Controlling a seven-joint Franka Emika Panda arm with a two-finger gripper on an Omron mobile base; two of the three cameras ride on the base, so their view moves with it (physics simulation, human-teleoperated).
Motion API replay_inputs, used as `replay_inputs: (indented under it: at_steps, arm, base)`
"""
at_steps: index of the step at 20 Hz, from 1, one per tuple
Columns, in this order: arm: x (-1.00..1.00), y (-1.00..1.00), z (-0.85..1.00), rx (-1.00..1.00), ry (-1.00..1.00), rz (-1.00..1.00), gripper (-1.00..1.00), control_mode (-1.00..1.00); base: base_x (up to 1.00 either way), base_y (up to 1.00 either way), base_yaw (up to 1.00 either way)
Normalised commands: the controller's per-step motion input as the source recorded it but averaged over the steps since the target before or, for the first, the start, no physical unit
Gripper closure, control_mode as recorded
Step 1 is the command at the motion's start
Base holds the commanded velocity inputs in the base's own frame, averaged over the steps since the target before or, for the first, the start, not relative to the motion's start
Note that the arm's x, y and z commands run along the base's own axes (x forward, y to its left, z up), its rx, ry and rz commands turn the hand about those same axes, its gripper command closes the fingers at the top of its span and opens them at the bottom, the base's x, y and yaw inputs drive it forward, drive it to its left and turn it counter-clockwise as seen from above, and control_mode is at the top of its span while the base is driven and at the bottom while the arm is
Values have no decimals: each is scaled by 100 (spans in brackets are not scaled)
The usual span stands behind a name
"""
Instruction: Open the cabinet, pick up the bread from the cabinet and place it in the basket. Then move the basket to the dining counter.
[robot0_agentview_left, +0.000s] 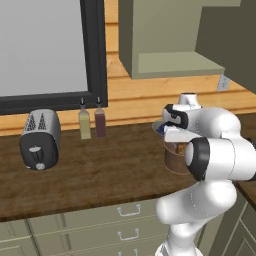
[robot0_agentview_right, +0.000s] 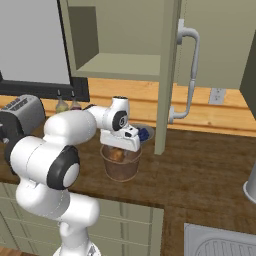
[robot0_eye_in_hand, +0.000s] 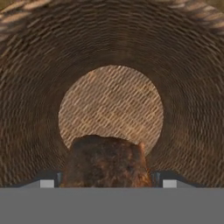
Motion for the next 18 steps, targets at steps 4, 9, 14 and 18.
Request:
replay_inputs:
  at_steps: [4,9,14,18]
  arm:
    - [0,0,2,0,1,0,-100,-100]
    - [0,0,17,0,1,0,-100,-100]
    - [-47,8,45,-1,-2,4,-100,-100]
    - [-46,53,10,-6,-4,17,-100,-100]
  base:
    - [0,0,0]
    - [0,0,0]
    - [0,0,0]
    - [0,0,0]
